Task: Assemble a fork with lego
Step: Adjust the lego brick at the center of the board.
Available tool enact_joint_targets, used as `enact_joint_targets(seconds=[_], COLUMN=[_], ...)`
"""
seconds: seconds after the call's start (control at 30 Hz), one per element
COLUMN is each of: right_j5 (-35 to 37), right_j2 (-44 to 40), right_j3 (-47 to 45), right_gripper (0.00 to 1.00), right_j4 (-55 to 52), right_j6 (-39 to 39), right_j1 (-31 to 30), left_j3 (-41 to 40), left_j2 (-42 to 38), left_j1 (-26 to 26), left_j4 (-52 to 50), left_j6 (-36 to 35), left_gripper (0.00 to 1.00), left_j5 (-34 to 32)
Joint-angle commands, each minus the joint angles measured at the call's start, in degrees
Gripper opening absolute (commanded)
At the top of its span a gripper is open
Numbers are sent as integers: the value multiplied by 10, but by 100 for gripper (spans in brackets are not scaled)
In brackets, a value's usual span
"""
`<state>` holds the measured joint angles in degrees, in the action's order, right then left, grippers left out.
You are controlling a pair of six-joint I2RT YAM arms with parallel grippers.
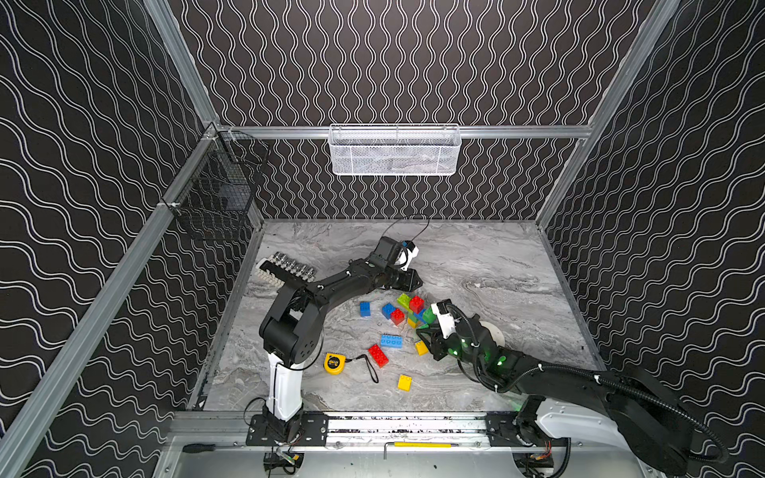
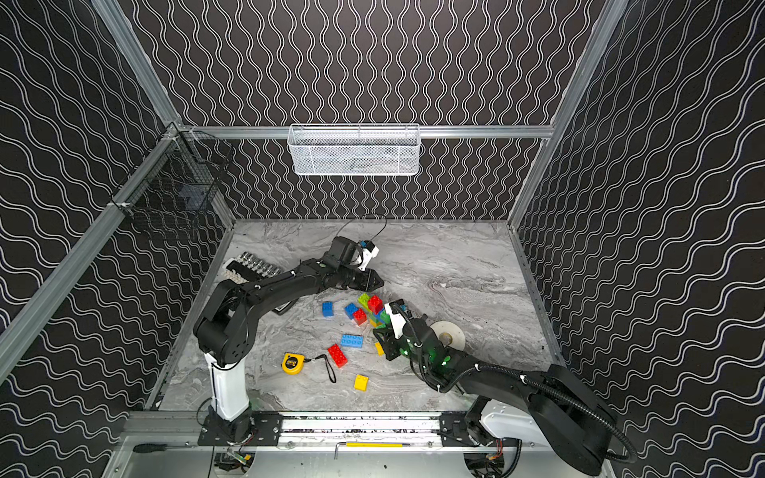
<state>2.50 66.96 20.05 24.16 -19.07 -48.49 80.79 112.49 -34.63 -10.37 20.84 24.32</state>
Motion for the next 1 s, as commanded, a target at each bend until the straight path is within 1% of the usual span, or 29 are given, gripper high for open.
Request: enact_joint_targets(seconds=[0.0, 0.23, 0.63, 0.97], right_j5=[3, -1, 7, 25], right_j2=[-3, 0, -12, -27], right_j3=[1, -2, -7, -17], right_gripper=[6, 6, 4, 0], right_j4=[-6, -15, -34, -58], right_j6=[-7, -1, 14, 4], right_j1=[12, 33, 71, 92], left_j3=[9, -16, -89, -135], left_j2=[5, -17, -75, -107], left_j1=[0, 0, 0, -1], left_j4=[-42, -54, -48, -35], left_j6=[-20, -24, -17, -9], left_gripper=[23, 22, 21, 21], left_j5=[-20, -33, -47, -41])
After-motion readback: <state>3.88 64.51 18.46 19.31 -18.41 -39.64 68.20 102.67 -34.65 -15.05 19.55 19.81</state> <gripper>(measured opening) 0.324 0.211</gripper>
